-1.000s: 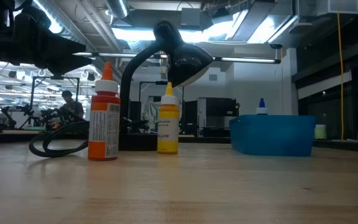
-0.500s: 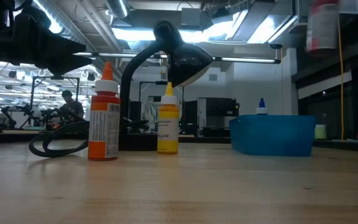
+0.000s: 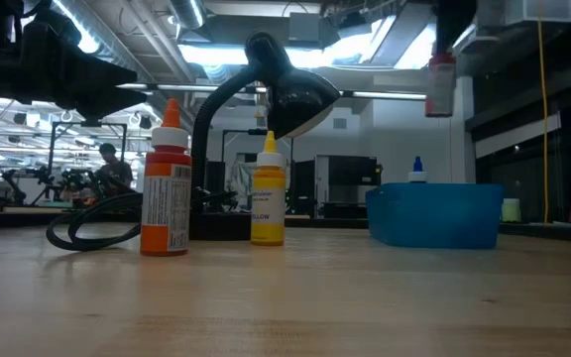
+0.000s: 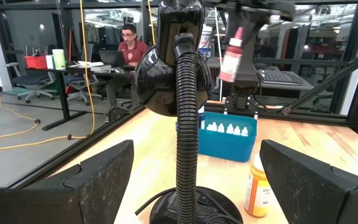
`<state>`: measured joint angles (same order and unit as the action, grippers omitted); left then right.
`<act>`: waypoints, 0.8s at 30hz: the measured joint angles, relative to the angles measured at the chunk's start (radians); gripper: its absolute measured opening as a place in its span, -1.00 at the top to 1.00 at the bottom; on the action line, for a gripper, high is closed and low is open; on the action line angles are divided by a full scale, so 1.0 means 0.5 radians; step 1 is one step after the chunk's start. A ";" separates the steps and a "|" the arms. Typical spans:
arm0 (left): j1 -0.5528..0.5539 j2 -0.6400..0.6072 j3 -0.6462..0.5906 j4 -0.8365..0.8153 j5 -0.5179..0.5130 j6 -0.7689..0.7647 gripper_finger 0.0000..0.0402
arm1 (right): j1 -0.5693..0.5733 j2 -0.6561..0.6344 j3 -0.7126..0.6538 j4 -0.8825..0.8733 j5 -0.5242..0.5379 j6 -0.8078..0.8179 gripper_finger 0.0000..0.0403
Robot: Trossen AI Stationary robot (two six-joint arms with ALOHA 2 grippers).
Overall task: Pick & Place food coloring
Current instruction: Put the large pink food coloring bottle into the blue bin
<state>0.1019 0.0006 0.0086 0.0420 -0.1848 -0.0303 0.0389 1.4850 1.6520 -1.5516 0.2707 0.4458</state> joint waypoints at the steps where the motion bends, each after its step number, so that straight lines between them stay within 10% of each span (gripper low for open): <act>1: 0.000 0.000 -0.001 0.000 0.000 0.000 -0.72 | -0.051 0.005 0.000 0.022 0.000 -0.065 0.37; 24: 0.000 0.000 0.000 0.000 0.000 0.000 -0.72 | -0.636 0.343 -0.096 0.513 -0.181 -0.929 0.36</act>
<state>0.1019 0.0008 0.0084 0.0418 -0.1848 -0.0303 -0.2792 1.6566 1.6039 -1.2951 0.1802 -0.0184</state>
